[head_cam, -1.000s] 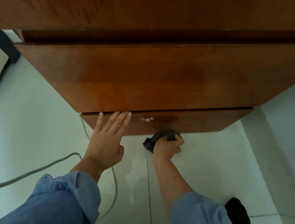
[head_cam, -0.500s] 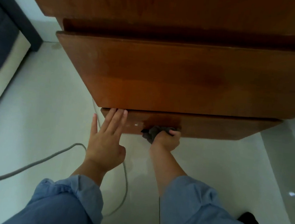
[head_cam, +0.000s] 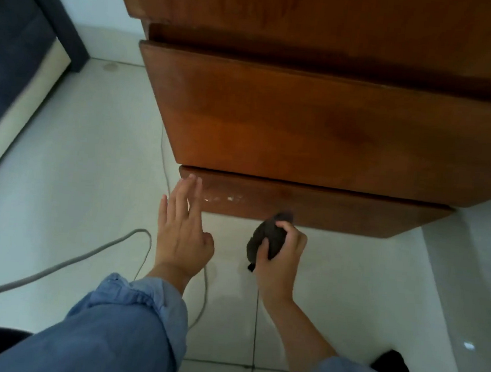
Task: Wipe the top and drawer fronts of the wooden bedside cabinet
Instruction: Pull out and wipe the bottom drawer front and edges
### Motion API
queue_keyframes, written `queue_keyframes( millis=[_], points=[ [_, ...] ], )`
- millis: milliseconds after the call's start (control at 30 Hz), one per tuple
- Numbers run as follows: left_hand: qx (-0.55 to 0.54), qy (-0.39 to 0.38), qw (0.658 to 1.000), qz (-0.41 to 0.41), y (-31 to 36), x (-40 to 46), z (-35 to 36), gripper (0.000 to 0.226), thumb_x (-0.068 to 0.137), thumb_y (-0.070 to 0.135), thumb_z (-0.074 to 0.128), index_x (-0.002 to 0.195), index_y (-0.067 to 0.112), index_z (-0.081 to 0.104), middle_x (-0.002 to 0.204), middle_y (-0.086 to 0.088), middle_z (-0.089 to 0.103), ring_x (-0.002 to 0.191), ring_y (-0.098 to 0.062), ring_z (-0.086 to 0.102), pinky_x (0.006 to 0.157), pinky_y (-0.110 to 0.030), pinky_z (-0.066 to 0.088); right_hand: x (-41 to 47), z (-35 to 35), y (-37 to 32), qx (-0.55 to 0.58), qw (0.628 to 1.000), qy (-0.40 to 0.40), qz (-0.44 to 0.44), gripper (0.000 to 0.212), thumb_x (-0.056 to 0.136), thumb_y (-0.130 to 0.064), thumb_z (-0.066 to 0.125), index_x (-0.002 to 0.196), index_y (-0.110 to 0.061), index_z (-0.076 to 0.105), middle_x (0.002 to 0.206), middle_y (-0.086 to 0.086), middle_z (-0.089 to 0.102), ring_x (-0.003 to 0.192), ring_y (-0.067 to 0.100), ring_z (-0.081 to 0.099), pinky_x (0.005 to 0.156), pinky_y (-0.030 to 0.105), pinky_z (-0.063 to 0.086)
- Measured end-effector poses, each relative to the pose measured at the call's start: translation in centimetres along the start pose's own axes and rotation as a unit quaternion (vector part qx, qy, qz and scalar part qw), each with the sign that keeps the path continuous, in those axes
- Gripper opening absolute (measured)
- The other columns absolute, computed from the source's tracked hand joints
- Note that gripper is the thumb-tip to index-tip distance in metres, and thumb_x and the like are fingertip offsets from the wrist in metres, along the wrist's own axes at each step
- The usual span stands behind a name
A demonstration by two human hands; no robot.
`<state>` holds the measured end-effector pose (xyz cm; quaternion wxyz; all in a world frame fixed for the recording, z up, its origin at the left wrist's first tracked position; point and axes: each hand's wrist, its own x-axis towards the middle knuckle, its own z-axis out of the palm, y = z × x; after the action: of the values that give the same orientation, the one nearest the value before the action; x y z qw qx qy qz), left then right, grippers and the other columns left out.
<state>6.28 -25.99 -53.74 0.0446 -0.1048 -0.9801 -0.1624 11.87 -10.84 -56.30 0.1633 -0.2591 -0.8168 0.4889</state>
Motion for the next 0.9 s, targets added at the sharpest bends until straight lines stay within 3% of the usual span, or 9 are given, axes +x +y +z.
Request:
queue_keyframes(
  millis=[100, 200, 267, 333, 433, 633, 700, 767, 900],
  points=[
    [-0.205, 0.038, 0.968, -0.139, 0.3, -0.1, -0.4, 0.084, 0.074, 0.003, 0.059, 0.148, 0.003, 0.019, 0.153, -0.013, 0.019, 0.141, -0.029, 0.023, 0.117, -0.040, 0.023, 2.8, -2.9, 1.2, -0.198, 0.925, 0.002, -0.324, 0.034, 0.083, -0.007, 0.052, 0.113, -0.023, 0.050, 0.126, 0.007, 0.036, 0.107, 0.030, 0.048, 0.090, 0.037, 0.048],
    [-0.392, 0.078, 0.859, -0.320, 0.4, 2.5, -1.0, 0.060, 0.093, 0.011, 0.042, 0.150, 0.010, 0.022, 0.156, -0.005, 0.024, 0.143, -0.020, 0.025, 0.118, -0.034, 0.020, 8.1, -4.4, 2.1, -0.340, 0.800, 0.022, -0.495, 0.040, 0.080, -0.007, 0.049, 0.112, -0.030, 0.050, 0.124, 0.009, 0.038, 0.098, 0.034, 0.042, 0.084, 0.043, 0.038],
    [-0.479, 0.052, 0.796, -0.366, 0.5, 4.2, -1.0, 0.046, 0.099, 0.021, 0.033, 0.145, 0.019, 0.038, 0.145, 0.004, 0.043, 0.133, -0.014, 0.039, 0.114, -0.032, 0.026, 10.6, -4.4, 2.1, -0.391, 0.708, 0.021, -0.588, 0.041, 0.081, -0.008, 0.044, 0.114, -0.032, 0.049, 0.121, 0.006, 0.039, 0.095, 0.029, 0.040, 0.084, 0.044, 0.033],
    [-0.509, 0.056, 0.770, -0.380, 0.6, 5.1, -0.8, 0.040, 0.100, 0.031, 0.033, 0.130, 0.021, 0.058, 0.125, 0.006, 0.058, 0.115, -0.012, 0.051, 0.105, -0.029, 0.036, 11.7, -3.4, 2.1, -0.419, 0.634, 0.017, -0.650, 0.039, 0.090, -0.009, 0.033, 0.117, -0.031, 0.049, 0.120, 0.002, 0.039, 0.094, 0.025, 0.040, 0.082, 0.042, 0.033],
    [-0.477, 0.094, 0.777, -0.400, 0.2, 5.5, -0.1, 0.036, 0.098, 0.032, 0.039, 0.114, 0.019, 0.068, 0.114, 0.003, 0.066, 0.107, -0.015, 0.057, 0.097, -0.030, 0.043, 11.7, 0.0, 2.3, -0.443, 0.570, -0.001, -0.692, 0.038, 0.094, -0.013, 0.025, 0.118, -0.030, 0.051, 0.121, -0.001, 0.040, 0.097, 0.020, 0.040, 0.083, 0.037, 0.033],
    [-0.507, 0.122, 0.742, -0.421, -0.4, 5.6, 0.6, 0.032, 0.093, 0.031, 0.048, 0.109, 0.017, 0.072, 0.110, 0.000, 0.070, 0.107, -0.016, 0.062, 0.102, -0.035, 0.046, 11.3, 4.1, 4.6, -0.533, 0.424, -0.184, -0.709, 0.041, 0.079, -0.022, 0.050, 0.117, -0.019, 0.064, 0.125, 0.001, 0.052, 0.103, 0.019, 0.046, 0.091, 0.033, 0.032],
    [-0.522, 0.114, 0.730, -0.427, -0.4, 5.7, 0.6, 0.031, 0.092, 0.034, 0.049, 0.108, 0.019, 0.072, 0.110, 0.001, 0.070, 0.106, -0.015, 0.061, 0.102, -0.036, 0.046, 11.0, 3.0, 4.8, -0.559, 0.414, -0.251, -0.673, 0.032, 0.076, -0.024, 0.055, 0.104, -0.023, 0.069, 0.122, -0.003, 0.060, 0.103, 0.017, 0.054, 0.090, 0.032, 0.036],
    [-0.543, 0.104, 0.718, -0.423, -0.6, 5.6, 0.4, 0.028, 0.091, 0.032, 0.048, 0.101, 0.024, 0.073, 0.110, 0.001, 0.070, 0.107, -0.016, 0.062, 0.103, -0.037, 0.045, 10.4, 1.4, 4.3, -0.549, 0.446, -0.260, -0.657, 0.026, 0.071, -0.021, 0.064, 0.097, -0.022, 0.068, 0.120, -0.001, 0.062, 0.102, 0.019, 0.054, 0.087, 0.033, 0.039],
    [-0.571, 0.074, 0.700, -0.423, -1.1, 5.8, -0.6, 0.024, 0.091, 0.025, 0.046, 0.081, 0.030, 0.068, 0.106, -0.003, 0.070, 0.110, -0.020, 0.061, 0.104, -0.038, 0.042, 9.4, -0.6, 0.8, -0.447, 0.546, -0.139, -0.695, 0.035, 0.087, -0.009, 0.040, 0.115, -0.023, 0.056, 0.124, 0.005, 0.046, 0.099, 0.024, 0.042, 0.088, 0.037, 0.033]
  ],
)
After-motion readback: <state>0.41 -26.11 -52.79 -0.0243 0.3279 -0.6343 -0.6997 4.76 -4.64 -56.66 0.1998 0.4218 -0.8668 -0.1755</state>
